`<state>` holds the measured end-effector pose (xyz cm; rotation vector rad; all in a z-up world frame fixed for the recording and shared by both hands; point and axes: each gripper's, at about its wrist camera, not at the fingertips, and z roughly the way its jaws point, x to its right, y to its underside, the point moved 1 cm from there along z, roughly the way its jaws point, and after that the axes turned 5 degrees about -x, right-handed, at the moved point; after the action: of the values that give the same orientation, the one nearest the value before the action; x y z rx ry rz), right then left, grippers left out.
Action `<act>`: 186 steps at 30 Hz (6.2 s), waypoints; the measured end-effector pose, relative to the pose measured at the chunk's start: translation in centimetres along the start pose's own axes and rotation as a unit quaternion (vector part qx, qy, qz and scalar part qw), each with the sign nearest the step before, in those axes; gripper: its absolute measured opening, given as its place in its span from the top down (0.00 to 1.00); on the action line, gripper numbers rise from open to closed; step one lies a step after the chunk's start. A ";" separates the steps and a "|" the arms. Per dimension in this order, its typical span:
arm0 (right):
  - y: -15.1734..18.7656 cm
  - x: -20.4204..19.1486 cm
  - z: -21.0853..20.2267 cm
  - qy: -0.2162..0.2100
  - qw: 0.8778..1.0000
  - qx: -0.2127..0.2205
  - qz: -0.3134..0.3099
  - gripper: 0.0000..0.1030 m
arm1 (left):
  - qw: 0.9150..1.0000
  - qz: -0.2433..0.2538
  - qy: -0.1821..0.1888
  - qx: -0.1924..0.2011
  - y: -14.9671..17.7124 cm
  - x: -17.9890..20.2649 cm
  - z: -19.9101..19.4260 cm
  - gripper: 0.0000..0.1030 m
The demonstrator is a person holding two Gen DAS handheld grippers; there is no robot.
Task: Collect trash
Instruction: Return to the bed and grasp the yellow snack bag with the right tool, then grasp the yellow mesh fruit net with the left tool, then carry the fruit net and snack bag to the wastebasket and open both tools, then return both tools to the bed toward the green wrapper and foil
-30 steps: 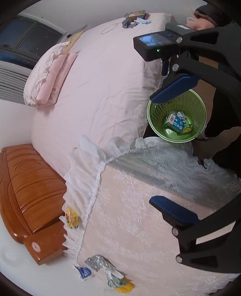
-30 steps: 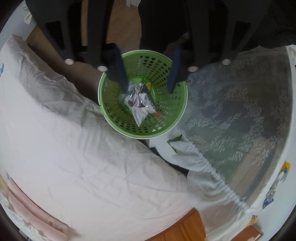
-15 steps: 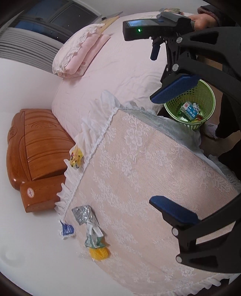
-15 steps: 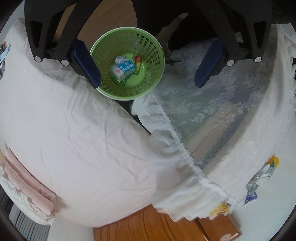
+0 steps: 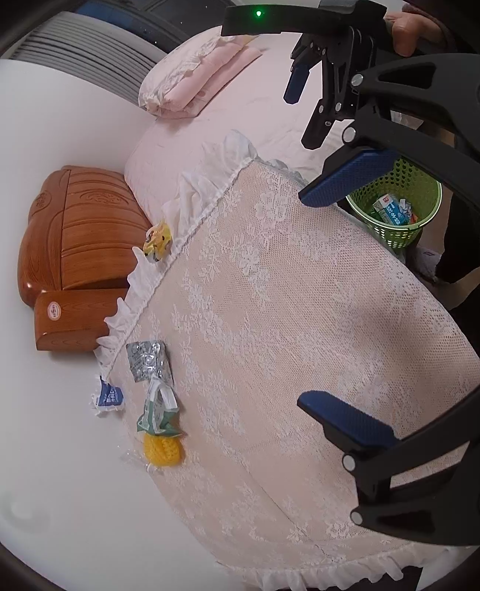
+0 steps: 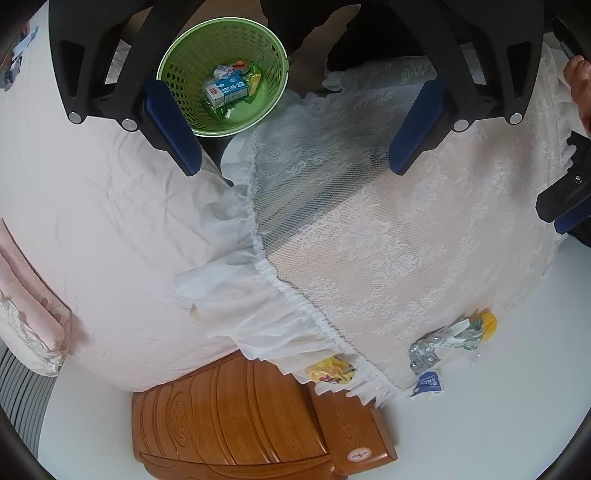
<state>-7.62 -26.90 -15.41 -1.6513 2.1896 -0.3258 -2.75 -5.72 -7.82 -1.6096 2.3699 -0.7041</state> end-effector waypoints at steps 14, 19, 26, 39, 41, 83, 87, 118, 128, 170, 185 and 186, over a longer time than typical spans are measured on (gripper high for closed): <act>-11.2 -3.4 3.2 0.013 0.996 0.053 -0.065 0.02 | 0.999 -0.004 -0.033 0.010 -4.4 -1.9 2.5 0.07; -16.2 -4.7 6.3 0.033 0.995 0.056 -0.082 0.02 | 0.999 -0.019 -0.039 0.006 -6.1 -3.2 3.5 0.07; -20.4 -5.8 11.5 0.059 0.992 0.024 -0.106 0.13 | 0.998 -0.031 -0.054 0.001 -7.7 -5.2 4.8 0.07; -21.9 -4.7 12.8 0.034 0.997 0.013 -0.073 0.72 | 0.996 -0.050 -0.073 -0.005 -10.3 -9.3 6.3 0.07; -22.0 -4.7 12.3 0.031 0.997 0.018 -0.070 0.72 | 0.995 -0.068 -0.071 -0.003 -10.9 -10.7 6.5 0.07; -11.7 -9.9 4.3 -0.042 0.996 0.011 -0.081 0.71 | 0.959 -0.280 -0.046 -0.010 -12.5 -25.5 7.9 0.71; -10.3 -10.7 3.6 -0.054 0.994 0.011 -0.094 0.71 | 0.970 -0.234 -0.065 -0.007 -8.7 -22.2 4.4 0.71; 7.7 14.2 -1.7 0.079 0.987 -0.027 0.139 0.71 | 0.931 0.292 0.164 -0.147 4.4 20.5 8.2 0.71; 13.5 22.3 -3.1 0.104 0.971 -0.035 0.212 0.71 | 0.894 0.367 0.174 -0.189 8.6 28.8 10.5 0.71; 18.0 18.4 9.8 0.038 0.969 -0.170 0.176 0.70 | 0.940 0.322 0.031 -0.105 7.4 22.4 7.0 0.08; 15.0 13.1 12.0 0.048 0.972 -0.186 0.135 0.06 | 0.978 0.195 -0.008 -0.079 4.9 12.9 4.4 0.08; 14.2 12.8 10.8 0.042 0.974 -0.174 0.138 0.06 | 0.979 0.190 -0.013 -0.074 4.6 12.2 4.1 0.08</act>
<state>-18.42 -34.69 -32.86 -1.4864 2.6181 0.0721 -9.63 -16.65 -12.33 -1.1464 2.6525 -0.4358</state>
